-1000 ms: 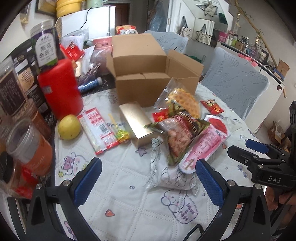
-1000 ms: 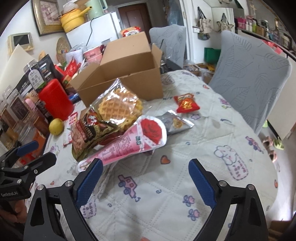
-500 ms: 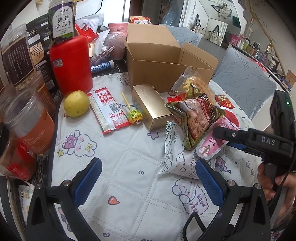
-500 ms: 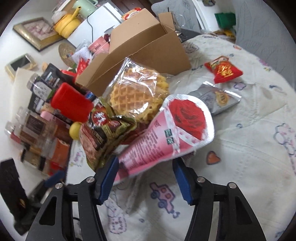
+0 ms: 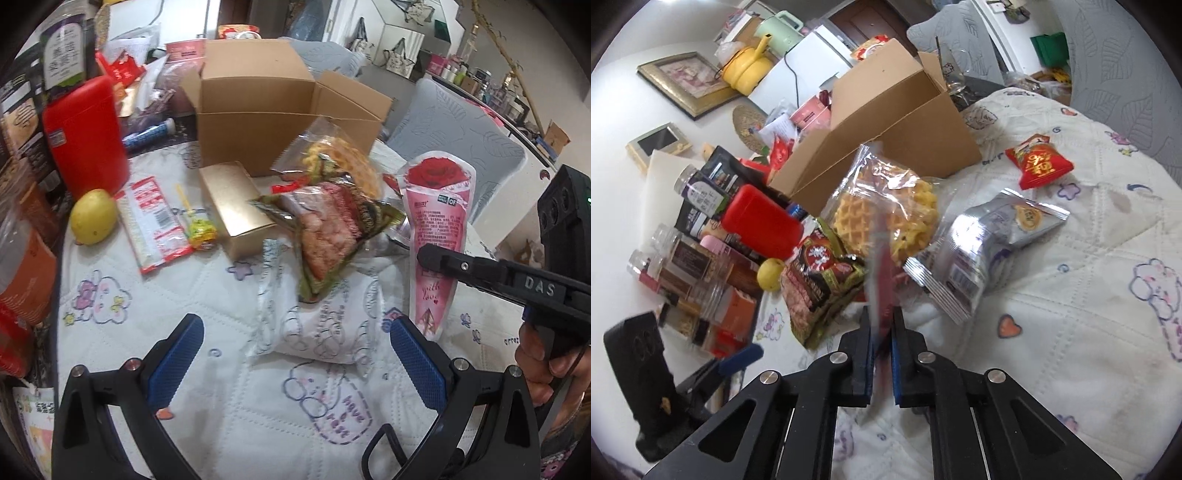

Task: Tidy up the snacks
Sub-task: 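Grasp the white bread-print bag with the left gripper while the right holds the pink bag, then carry the white bag in the left gripper and pink bag in the right toward the box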

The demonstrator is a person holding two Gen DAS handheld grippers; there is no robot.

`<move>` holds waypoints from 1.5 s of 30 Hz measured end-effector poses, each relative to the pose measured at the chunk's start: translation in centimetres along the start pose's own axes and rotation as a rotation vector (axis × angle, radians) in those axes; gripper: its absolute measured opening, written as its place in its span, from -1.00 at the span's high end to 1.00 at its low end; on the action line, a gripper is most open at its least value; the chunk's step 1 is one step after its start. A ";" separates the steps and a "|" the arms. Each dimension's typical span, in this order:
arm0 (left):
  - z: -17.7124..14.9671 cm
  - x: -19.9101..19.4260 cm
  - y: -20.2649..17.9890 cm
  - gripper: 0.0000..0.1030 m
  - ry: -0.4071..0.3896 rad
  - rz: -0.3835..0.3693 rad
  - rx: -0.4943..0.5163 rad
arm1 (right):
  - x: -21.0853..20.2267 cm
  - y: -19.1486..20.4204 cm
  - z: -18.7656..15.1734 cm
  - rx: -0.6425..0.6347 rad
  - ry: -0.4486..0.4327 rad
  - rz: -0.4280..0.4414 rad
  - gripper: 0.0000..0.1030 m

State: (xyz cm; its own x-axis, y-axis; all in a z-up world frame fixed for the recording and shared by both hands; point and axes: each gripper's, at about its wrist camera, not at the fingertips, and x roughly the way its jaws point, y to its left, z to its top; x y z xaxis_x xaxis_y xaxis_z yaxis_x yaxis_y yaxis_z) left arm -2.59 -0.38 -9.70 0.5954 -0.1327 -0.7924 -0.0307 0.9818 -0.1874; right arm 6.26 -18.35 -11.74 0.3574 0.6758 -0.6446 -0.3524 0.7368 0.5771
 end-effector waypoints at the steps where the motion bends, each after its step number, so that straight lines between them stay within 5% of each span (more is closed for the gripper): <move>1: 0.1 0.2 -0.4 -1.00 0.005 -0.007 0.009 | -0.5 -0.2 -0.2 -0.007 -0.001 -0.005 0.85; 13: 0.7 4.5 -2.4 -1.00 0.097 -0.023 0.049 | -4.1 -0.6 -1.5 -0.086 -0.014 -0.087 0.85; 24: 0.5 7.4 -3.4 -1.00 0.150 0.134 0.183 | -4.1 -1.6 -1.8 -0.055 -0.002 -0.084 0.85; 31: 1.6 7.7 -0.6 -0.99 0.146 0.090 0.088 | -4.2 -1.5 -2.2 -0.061 -0.002 -0.087 0.85; 36: 1.7 6.6 -0.2 -0.43 0.123 0.074 0.087 | -3.9 -1.4 -2.7 -0.062 0.012 -0.083 0.85; 45: 1.0 3.7 0.2 -0.30 0.126 0.023 0.038 | -3.4 -1.5 -3.3 -0.071 0.027 -0.084 0.85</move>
State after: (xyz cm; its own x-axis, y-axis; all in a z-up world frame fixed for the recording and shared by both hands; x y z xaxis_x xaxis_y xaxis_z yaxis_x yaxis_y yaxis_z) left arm 0.45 -0.52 -12.10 0.4895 -0.1237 -0.8632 -0.0117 0.9889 -0.1484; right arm 2.66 -21.83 -12.05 0.3648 0.6106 -0.7029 -0.3827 0.7865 0.4846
